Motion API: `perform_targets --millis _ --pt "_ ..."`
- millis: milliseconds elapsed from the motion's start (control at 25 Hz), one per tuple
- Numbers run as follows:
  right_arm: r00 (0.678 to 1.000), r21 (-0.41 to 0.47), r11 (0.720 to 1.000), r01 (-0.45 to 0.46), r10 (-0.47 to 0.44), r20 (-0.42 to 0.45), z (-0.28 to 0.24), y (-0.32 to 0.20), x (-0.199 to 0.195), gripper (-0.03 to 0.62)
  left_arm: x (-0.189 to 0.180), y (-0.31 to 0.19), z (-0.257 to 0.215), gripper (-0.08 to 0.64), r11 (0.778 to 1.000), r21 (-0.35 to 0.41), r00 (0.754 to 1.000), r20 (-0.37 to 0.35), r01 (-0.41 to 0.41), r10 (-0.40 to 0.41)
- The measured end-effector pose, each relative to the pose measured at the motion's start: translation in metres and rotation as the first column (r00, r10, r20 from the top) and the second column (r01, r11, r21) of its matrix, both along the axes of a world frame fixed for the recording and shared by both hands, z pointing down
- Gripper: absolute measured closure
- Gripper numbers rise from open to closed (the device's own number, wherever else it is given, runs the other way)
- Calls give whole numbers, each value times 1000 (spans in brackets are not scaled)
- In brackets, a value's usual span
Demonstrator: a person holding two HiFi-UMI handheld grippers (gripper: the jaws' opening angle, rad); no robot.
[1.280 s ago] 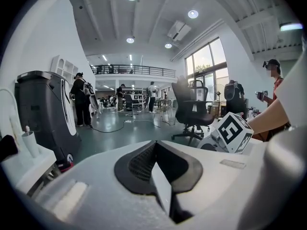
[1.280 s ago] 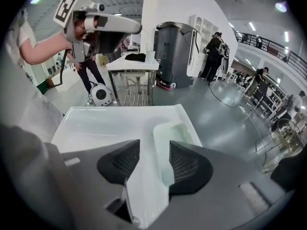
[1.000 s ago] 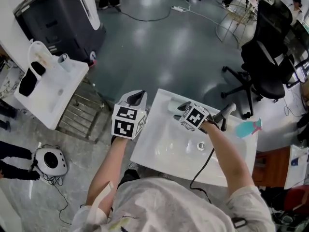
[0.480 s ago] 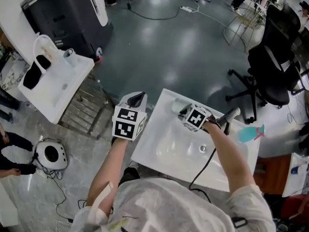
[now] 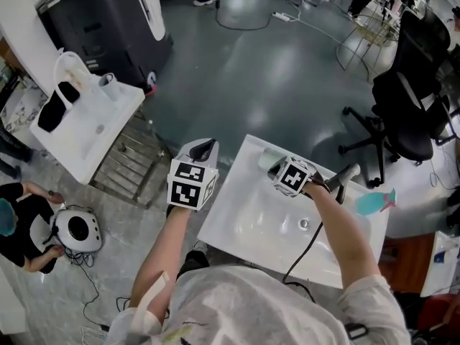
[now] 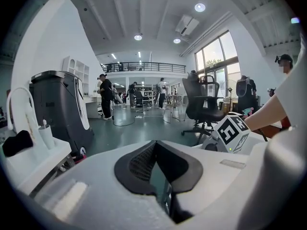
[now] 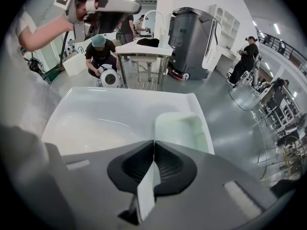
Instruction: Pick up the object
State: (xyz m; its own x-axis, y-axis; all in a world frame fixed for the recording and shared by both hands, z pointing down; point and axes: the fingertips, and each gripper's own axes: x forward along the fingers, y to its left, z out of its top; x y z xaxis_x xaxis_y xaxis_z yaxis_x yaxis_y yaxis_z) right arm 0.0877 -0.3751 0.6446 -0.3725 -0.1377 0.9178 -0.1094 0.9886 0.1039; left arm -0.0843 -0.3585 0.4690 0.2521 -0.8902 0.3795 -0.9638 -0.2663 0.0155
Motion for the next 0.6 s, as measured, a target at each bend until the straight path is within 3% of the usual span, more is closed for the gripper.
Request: perform_targets --millis 600 --pt "992 12 997 -72 70 104 -24 -3 -7 583 9 -5 -4 558 999 12 999 -16 -45 45"
